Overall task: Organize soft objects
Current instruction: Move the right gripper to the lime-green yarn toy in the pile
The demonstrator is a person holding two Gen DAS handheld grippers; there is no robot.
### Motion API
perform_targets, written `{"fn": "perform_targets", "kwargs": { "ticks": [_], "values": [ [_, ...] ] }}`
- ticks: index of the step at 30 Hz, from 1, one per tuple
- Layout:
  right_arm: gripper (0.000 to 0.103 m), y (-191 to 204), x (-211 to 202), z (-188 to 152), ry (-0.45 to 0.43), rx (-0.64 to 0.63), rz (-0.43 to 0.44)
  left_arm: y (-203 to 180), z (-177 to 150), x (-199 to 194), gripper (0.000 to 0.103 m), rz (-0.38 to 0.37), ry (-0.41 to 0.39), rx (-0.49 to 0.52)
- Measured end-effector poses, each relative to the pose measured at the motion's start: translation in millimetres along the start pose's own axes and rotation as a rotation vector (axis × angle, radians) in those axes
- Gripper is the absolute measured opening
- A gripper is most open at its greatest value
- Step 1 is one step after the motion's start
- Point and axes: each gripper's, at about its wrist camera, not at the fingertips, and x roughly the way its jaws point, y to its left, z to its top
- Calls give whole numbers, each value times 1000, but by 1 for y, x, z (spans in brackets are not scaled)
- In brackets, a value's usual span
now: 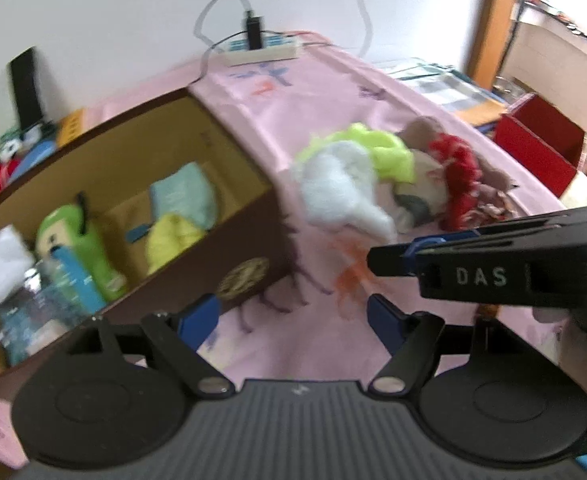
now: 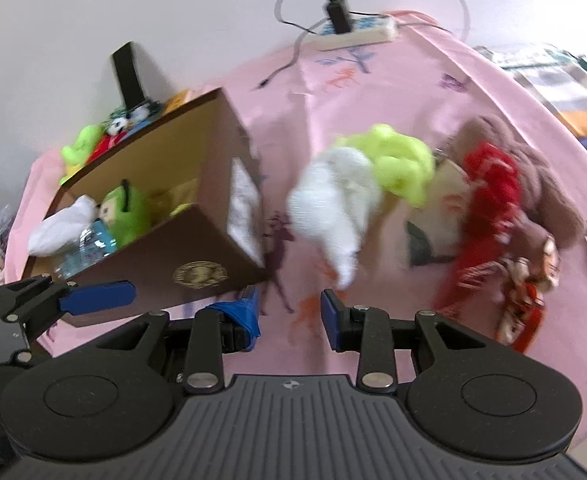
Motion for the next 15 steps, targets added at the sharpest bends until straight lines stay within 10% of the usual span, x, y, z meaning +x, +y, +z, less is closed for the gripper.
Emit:
{"fn": "perform_targets", "kwargs": {
  "ticks": [15],
  "values": [
    [17, -60, -13, 23, -77, 131, 14, -52, 34, 26, 76, -118, -100, 183]
  ]
}}
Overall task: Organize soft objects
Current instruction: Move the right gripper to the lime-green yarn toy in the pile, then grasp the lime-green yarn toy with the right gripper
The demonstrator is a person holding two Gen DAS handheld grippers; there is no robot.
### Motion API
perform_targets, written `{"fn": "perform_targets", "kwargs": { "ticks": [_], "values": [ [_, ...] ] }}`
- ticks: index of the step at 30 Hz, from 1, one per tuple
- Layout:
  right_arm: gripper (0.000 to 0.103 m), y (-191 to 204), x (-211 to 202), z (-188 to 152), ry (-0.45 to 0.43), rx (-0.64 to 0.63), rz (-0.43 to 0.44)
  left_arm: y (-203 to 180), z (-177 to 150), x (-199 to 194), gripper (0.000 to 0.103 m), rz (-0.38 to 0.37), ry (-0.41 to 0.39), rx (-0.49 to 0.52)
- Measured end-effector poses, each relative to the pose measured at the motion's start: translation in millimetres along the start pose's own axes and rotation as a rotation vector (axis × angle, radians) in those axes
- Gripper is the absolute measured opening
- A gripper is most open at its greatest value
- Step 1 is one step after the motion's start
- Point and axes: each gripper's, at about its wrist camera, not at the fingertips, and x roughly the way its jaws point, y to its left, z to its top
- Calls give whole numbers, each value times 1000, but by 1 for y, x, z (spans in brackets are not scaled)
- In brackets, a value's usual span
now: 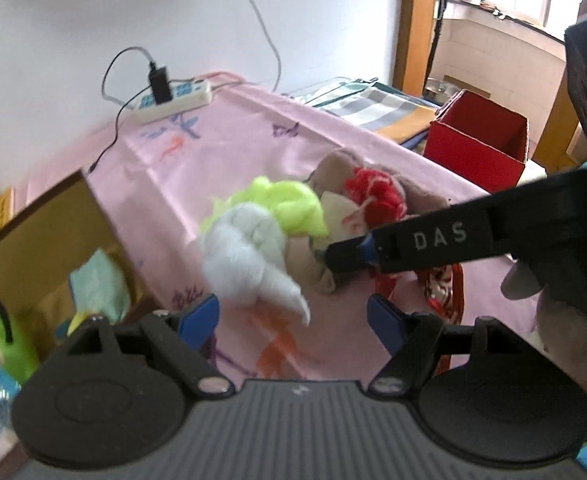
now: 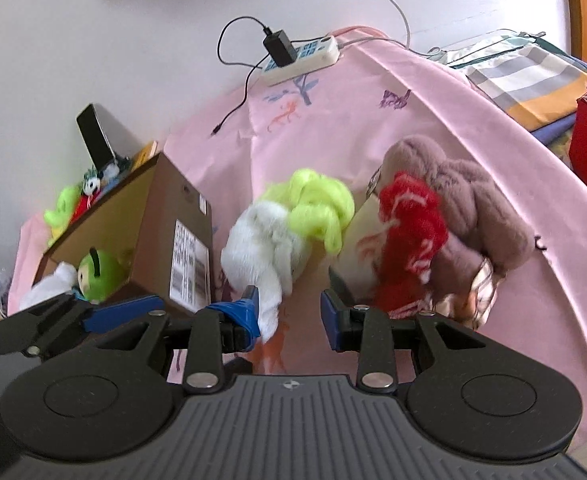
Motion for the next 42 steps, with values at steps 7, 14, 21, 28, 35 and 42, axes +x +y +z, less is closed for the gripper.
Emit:
{"fn": "perform_targets", "kwargs": {
  "ticks": [7, 14, 21, 28, 35, 42],
  "values": [
    [17, -9, 8, 29, -29, -26, 10, -5, 20, 19, 77, 20, -44, 44],
    [17, -20, 28, 72, -6, -53, 49, -5, 41, 40, 76, -18, -99, 34],
    [17, -30, 61, 97, 118, -84, 105, -3, 61, 73, 74, -36, -77, -28],
    [18, -40, 90, 112, 232, -123, 140, 12, 72, 112, 74, -73, 7, -157],
    [18, -46, 112, 116, 344, -156, 168, 14, 73, 129, 77, -58, 39, -184],
    [18, -47, 125, 117, 399, -156, 196, 14, 74, 139, 76, -35, 57, -198]
  ]
}}
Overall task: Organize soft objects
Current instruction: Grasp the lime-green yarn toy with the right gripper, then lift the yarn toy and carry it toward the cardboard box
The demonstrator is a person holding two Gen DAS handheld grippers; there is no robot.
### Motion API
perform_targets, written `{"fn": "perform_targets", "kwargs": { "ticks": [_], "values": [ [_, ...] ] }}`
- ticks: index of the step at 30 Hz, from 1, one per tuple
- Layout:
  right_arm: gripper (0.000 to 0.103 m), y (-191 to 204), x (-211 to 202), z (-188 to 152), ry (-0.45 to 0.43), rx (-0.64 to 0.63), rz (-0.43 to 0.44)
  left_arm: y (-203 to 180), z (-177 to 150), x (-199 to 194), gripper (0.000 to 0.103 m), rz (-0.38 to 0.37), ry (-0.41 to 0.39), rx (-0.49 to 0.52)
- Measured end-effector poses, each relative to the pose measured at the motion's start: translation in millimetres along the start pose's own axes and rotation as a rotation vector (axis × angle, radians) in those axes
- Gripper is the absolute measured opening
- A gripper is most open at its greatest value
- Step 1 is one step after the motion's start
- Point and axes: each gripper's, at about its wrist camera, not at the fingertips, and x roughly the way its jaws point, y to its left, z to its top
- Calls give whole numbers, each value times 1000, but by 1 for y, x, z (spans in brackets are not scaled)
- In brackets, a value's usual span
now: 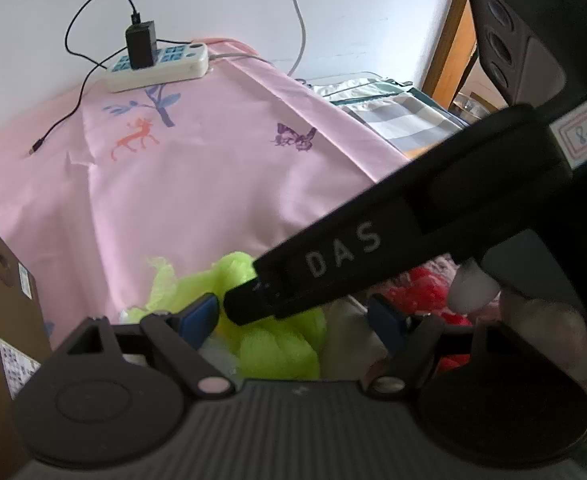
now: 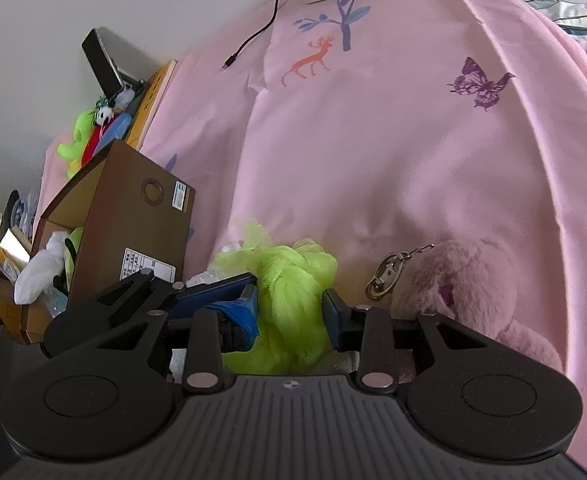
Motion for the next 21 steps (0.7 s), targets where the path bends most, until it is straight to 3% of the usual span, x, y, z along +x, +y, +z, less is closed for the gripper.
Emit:
{"fn": "perform_targets", "kwargs": {
  "ticks": [9, 21],
  "values": [
    [15, 7, -11, -10, -73, -67, -12, -4, 0, -8, 73, -2, -29, -1],
    [15, 47, -64, -34, -302, -171, -42, -24, 1, -71, 73, 38, -206, 125]
  ]
}}
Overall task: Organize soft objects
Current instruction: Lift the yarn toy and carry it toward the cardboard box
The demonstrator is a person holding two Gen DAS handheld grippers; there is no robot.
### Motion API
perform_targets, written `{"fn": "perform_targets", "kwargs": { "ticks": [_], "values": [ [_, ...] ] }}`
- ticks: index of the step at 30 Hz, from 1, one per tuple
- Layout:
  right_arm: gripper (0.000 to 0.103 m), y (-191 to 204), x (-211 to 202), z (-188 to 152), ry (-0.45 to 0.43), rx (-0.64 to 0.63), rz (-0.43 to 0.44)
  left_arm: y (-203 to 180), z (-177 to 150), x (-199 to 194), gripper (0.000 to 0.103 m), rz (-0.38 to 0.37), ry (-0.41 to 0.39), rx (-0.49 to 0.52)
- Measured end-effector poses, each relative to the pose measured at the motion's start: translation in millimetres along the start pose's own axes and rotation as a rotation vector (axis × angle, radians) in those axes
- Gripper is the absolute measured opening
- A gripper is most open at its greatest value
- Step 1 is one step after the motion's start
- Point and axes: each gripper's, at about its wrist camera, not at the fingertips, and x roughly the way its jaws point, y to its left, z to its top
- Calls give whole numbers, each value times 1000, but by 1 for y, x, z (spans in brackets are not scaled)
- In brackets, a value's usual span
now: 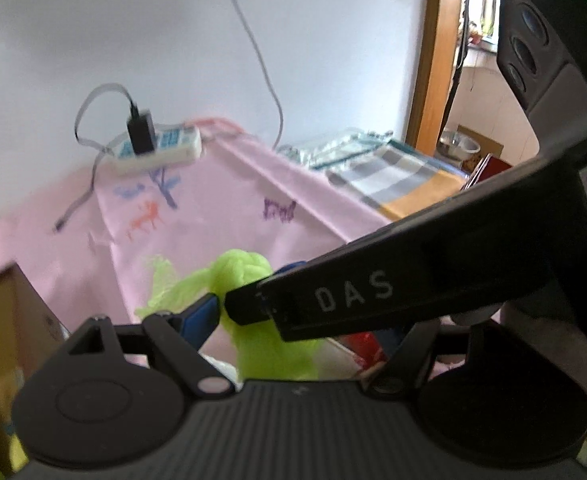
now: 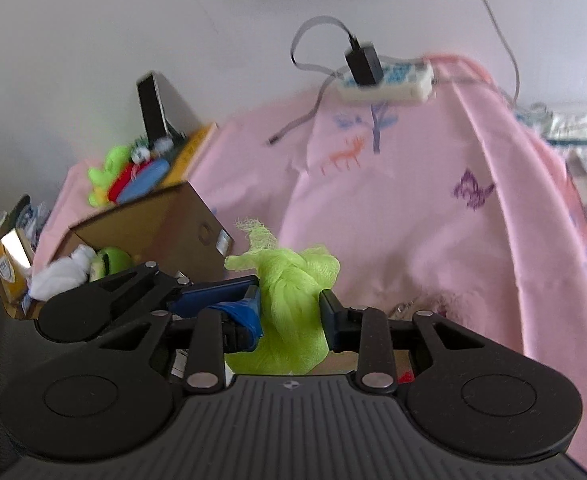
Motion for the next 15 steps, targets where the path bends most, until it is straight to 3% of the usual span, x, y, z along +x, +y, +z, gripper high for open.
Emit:
{"fn": "perform_targets", "kwargs": {
  "ticks": [7, 15],
  "values": [
    [14, 46, -25, 2, -146, -54, 21, 14, 2, -54, 73, 61, -128, 69],
    [14, 111, -4, 3, -184, -161, 54, 58, -16, -101, 73, 134, -181, 77]
  ]
}}
